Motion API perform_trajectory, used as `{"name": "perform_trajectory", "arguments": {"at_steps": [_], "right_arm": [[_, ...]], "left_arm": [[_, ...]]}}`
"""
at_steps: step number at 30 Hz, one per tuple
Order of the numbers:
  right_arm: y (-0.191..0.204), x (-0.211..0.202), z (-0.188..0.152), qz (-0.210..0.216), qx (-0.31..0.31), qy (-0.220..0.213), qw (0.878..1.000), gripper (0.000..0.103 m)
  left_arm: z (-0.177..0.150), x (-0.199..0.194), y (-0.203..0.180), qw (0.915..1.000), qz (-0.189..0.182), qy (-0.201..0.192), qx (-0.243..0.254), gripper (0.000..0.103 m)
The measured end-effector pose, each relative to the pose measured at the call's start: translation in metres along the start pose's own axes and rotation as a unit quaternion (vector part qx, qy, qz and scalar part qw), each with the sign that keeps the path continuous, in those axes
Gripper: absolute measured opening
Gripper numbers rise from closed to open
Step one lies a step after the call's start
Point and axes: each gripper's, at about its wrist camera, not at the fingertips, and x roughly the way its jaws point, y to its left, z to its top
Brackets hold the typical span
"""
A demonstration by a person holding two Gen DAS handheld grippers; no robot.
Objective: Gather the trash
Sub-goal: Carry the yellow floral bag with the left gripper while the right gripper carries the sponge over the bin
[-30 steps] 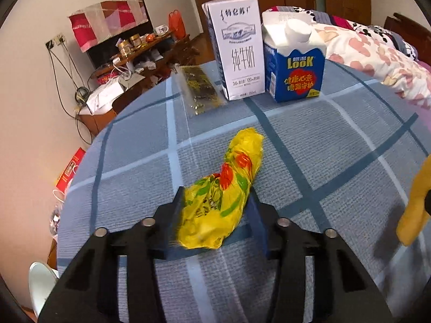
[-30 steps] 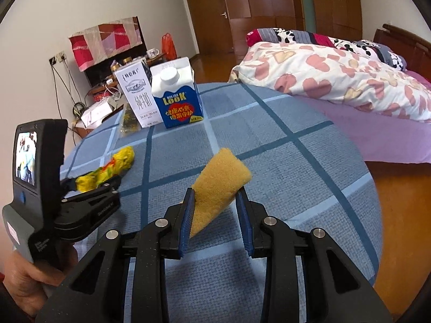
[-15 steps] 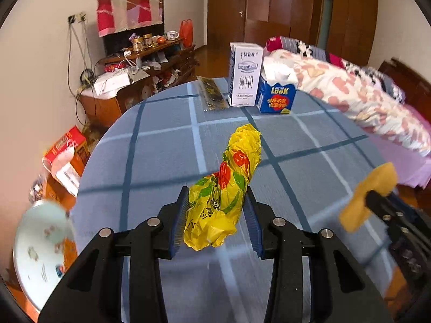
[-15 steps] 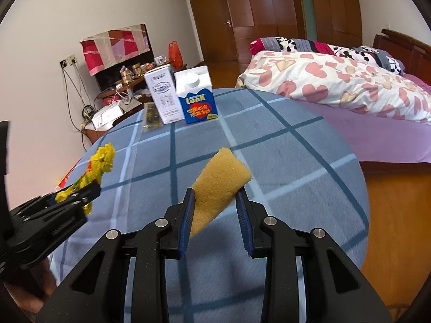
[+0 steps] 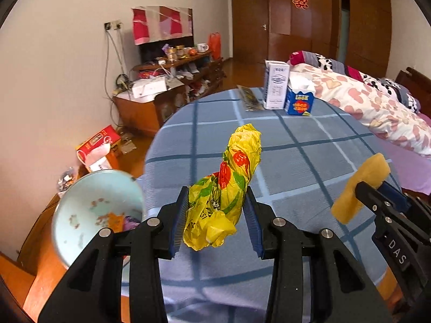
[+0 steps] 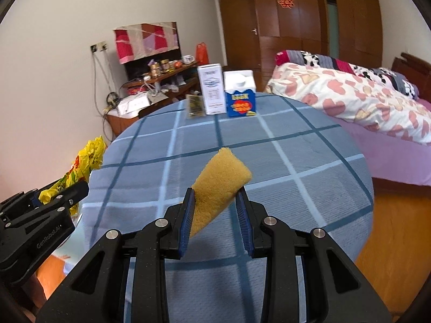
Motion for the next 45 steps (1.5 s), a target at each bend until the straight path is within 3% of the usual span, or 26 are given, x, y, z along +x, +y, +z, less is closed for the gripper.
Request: {"name": "perform_trajectory", "arguments": {"at_steps": [15,45], "right_arm": [[0.045,-0.027,-0.006,0.029,-0.044,-0.018,0.998,0.032],[0.118,-0.027,-0.014,0.093,-0.11,-0.008,0.99,0.032]], "left_arm": [[-0.018,-0.036,0.041,0.9992,0.028,-0.018,-0.021,0.04],[-0.038,-0.053,0.106,0.9947,0.073,-0.015,-0.07,0.04]]}}
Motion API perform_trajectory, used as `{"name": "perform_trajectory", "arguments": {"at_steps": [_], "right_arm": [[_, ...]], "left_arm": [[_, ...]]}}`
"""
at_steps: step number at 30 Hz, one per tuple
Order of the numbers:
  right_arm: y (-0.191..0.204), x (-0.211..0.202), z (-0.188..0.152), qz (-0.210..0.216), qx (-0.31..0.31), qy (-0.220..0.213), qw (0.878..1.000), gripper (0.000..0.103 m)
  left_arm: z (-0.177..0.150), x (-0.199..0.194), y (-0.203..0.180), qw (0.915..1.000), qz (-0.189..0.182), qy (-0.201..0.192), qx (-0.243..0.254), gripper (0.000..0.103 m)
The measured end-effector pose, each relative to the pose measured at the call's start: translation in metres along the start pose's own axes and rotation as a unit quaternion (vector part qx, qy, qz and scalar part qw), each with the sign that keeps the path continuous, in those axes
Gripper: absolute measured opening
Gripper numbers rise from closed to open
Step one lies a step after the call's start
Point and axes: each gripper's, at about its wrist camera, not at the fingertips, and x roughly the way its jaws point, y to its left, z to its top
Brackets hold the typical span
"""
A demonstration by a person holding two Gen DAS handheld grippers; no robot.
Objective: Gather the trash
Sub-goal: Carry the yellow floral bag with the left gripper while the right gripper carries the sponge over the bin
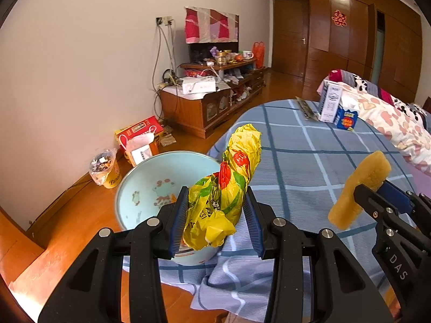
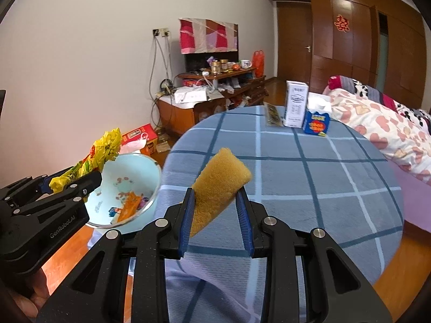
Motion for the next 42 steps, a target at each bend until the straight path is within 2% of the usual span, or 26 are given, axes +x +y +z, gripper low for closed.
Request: {"name": "perform_trajectory", "arguments": {"at_steps": [12,28,42], "right_arm": [[0.038,0.009,0.01,0.036,-0.038,0.001,0.999,0.032],[0.066,0.028,0.02,0.073,-0.06,0.003,0.996,0.032],[0.087,0.067,0.026,0.08,-0.08,0.019,0.993,0.032]], "left_arm": [[0.003,0.004,0.038,0.999,0.029,0.002,-0.035,0.04],[0.007,0.013,0.076,0.9958,0.059,0.006,-0.07,0.04],[0.013,0.043,0.087,0.9935,0.08,0.027,-0.076,0.04]]}}
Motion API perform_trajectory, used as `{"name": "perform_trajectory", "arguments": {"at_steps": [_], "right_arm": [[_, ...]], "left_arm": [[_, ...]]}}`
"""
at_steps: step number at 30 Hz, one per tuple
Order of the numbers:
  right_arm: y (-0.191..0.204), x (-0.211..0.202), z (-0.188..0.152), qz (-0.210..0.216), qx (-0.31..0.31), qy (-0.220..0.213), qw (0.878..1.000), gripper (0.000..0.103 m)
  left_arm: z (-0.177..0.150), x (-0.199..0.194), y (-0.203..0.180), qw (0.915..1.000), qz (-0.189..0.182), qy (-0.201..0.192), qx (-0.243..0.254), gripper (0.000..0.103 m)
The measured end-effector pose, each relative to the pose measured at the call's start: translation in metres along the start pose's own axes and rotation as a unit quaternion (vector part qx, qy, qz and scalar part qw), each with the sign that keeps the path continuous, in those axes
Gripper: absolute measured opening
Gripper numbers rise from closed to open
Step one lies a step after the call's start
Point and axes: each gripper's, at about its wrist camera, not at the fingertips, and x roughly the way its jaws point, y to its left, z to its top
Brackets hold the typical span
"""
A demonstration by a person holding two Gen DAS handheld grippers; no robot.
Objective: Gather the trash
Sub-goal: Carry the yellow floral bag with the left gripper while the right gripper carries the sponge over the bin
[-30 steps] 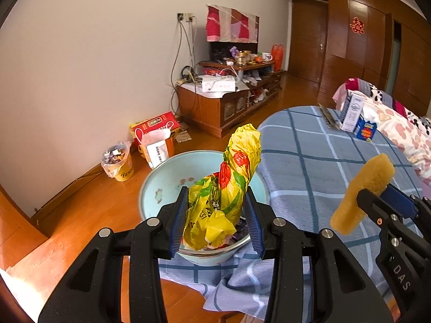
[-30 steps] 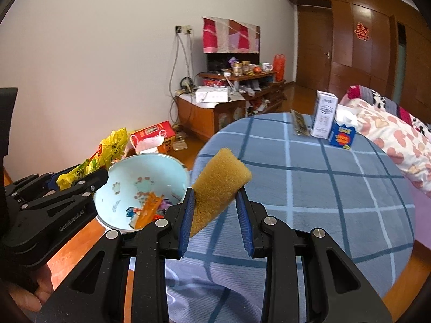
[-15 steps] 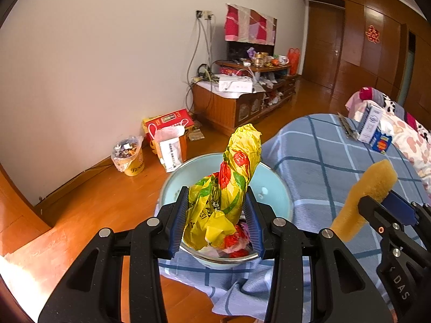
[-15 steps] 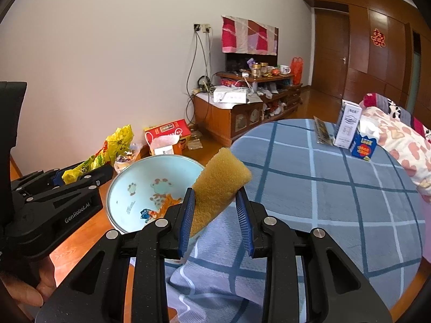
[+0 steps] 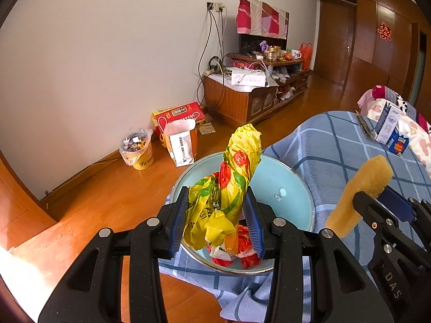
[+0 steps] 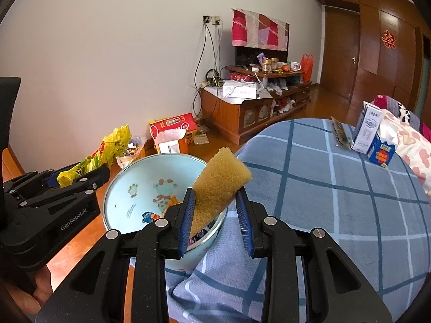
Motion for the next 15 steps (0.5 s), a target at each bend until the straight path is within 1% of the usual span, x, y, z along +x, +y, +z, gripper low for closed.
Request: {"name": "perform_trajectory", "arguments": {"at_steps": [7,15], "right_arm": [[-0.002,0.017,0.0,-0.004,0.0,0.011,1.0,0.032],[0.002,0.036,-0.001,-0.005,-0.013,0.029,0.999,0.032]], "left_arm": [[0.001,0.018,-0.002,0.9999,0.001,0.013,-0.003,0.04],[-0.001,0.037,0.004,0.9994,0.005,0.032,-0.012,0.04]]}}
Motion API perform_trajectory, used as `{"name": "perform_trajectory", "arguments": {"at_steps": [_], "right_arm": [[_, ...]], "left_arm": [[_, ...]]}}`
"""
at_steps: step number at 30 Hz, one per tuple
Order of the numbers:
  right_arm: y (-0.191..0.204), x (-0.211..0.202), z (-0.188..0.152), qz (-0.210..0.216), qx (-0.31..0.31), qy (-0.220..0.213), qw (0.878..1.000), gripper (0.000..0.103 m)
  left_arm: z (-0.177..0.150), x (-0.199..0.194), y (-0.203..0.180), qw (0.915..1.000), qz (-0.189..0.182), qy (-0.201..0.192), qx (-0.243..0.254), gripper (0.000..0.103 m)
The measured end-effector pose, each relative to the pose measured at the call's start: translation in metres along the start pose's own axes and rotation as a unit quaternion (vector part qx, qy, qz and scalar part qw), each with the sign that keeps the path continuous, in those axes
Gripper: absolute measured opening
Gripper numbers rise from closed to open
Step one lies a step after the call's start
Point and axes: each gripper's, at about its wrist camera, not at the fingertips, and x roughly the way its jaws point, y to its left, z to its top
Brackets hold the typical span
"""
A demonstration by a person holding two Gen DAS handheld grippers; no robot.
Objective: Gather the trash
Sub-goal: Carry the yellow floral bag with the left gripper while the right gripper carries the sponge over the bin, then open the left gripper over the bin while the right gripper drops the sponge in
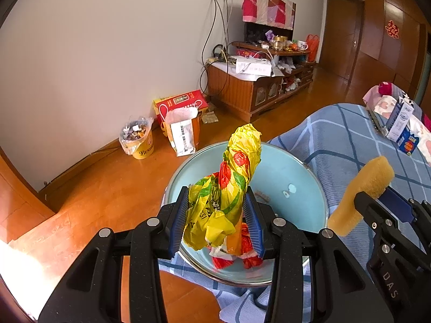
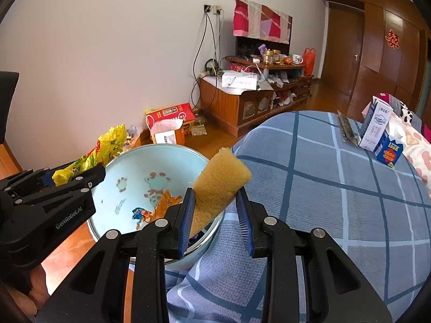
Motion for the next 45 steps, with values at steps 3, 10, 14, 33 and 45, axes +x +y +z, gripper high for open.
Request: {"name": "perform_trajectory", "arguments": {"at_steps": [3,10,14,33,45], "right_arm": [[0.002,0.011,0.001,0.004,-0.004,0.011,1.0,0.032],[0.007,0.038,0.004,0.01,-0.021,0.041,0.999,0.033],[0.011,0.051,0.004,0.013,-0.031,0.059,0.998,0.033],[0.017,0.077,0.009,0.057,-0.051,0.088,0.993,0.046],[-0.018,0.03,0.001,-0.006,0.032,0.011,0.999,0.058]], "left_arm": [[-0.001,0.009,-0.001,1.0,0.001,0.01,0.0,0.04],[0.001,0.03,0.0,0.9996,0.007,0.028,-0.002,0.04],[0.001,0.038,0.001,0.9993,0.007,0.036,-0.005,0.04],[-0.001,0.064,0.0,0.9975,0.014,0.068,-0.011,0.04],[-0.007,0.061,-0.008,0.9974,0.023,0.069,0.004,0.068]]}}
